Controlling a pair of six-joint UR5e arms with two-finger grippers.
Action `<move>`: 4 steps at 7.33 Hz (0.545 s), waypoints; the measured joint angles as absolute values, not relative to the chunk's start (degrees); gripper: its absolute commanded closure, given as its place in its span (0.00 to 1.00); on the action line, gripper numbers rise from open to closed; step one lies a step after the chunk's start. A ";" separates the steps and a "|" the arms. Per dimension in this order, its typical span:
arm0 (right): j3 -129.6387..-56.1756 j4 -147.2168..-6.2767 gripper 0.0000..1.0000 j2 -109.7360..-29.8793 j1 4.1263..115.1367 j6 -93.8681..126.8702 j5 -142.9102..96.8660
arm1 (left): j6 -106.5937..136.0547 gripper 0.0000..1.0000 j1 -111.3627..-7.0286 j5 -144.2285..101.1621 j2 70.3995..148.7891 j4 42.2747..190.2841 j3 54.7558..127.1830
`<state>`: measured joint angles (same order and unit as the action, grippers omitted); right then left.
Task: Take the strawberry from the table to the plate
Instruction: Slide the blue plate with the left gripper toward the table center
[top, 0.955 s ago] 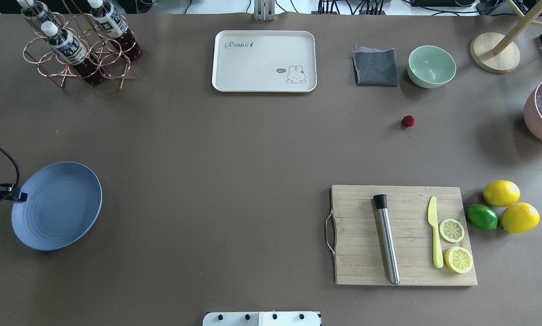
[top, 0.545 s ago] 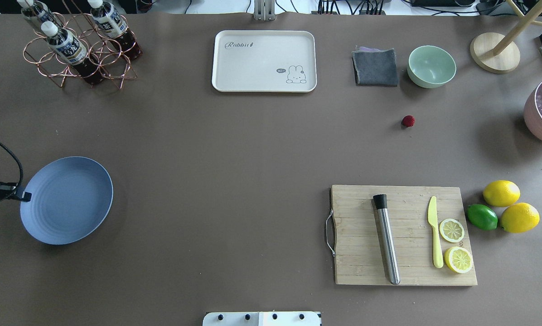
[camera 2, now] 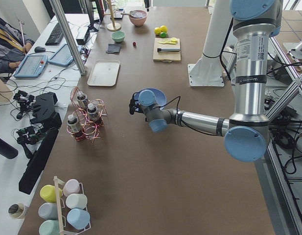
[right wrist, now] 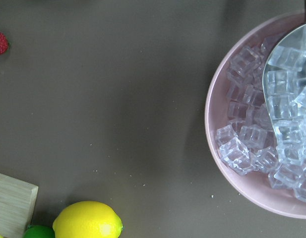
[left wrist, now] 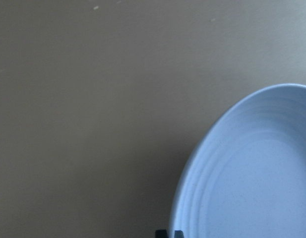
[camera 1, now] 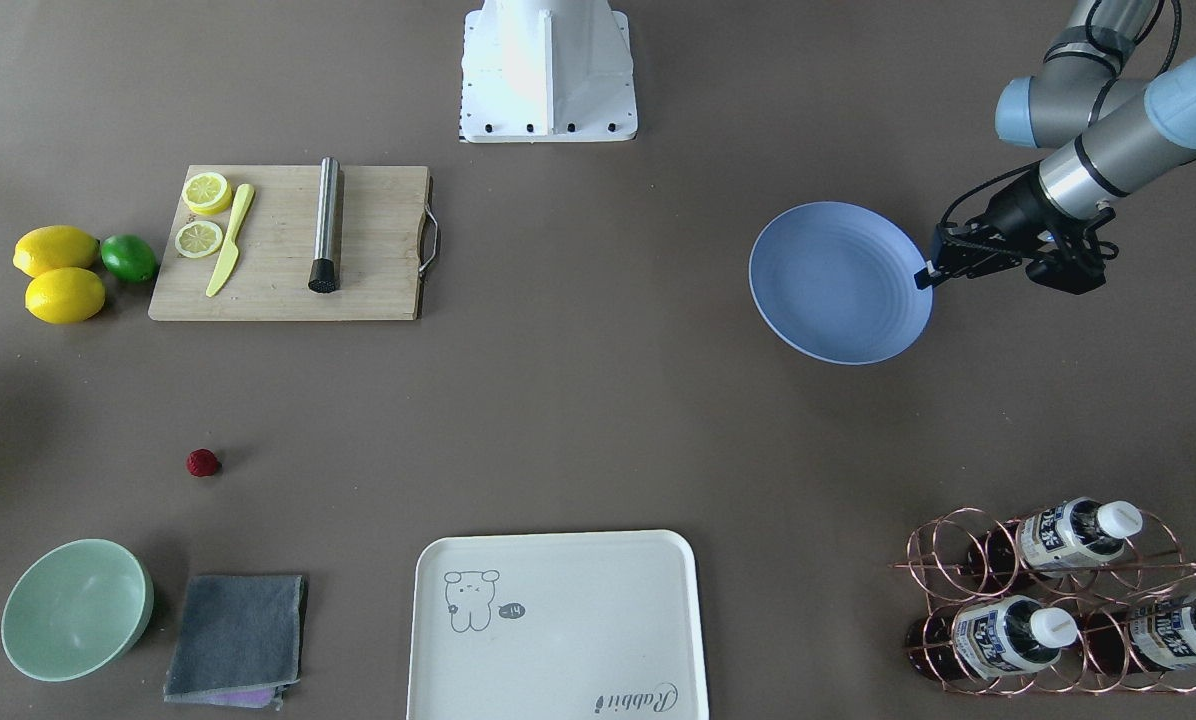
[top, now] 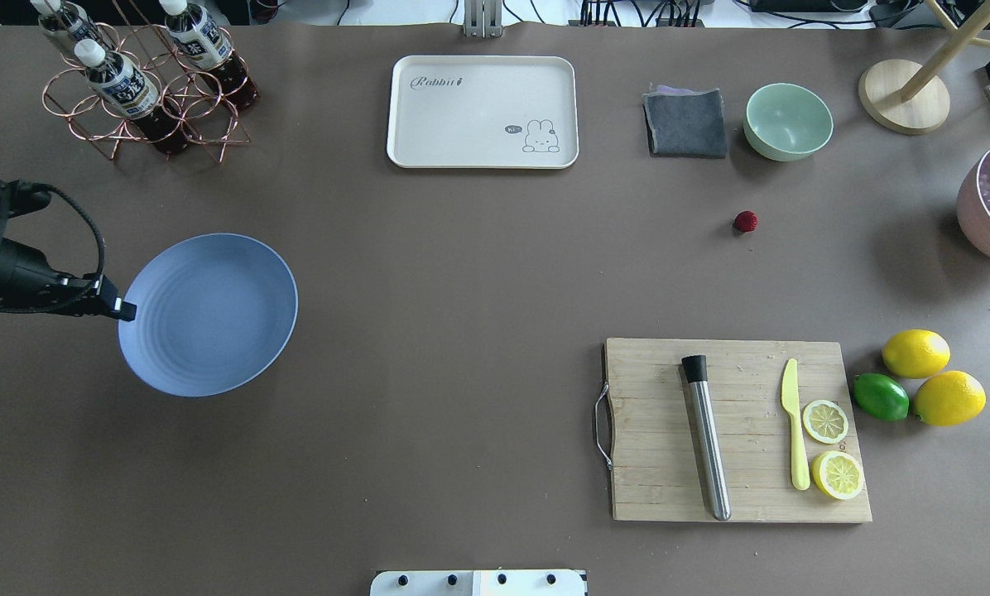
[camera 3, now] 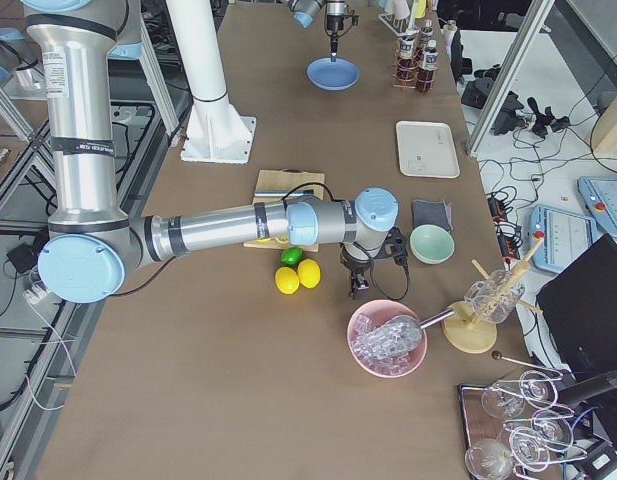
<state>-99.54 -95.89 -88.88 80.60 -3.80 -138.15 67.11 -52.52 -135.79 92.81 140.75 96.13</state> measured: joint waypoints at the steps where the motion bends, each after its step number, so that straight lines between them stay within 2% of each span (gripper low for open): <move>1: -99.38 -95.91 0.00 -88.91 80.58 -3.86 -138.13 | 71.09 1.00 -50.74 -134.82 98.63 137.04 96.20; 4: -98.90 -95.94 0.00 -88.94 80.54 -3.99 -138.11 | 75.94 1.00 -42.77 -126.32 111.81 124.84 95.91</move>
<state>-98.90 -95.94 -88.94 80.54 -3.99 -138.11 75.94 -42.77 -126.32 111.81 124.84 95.91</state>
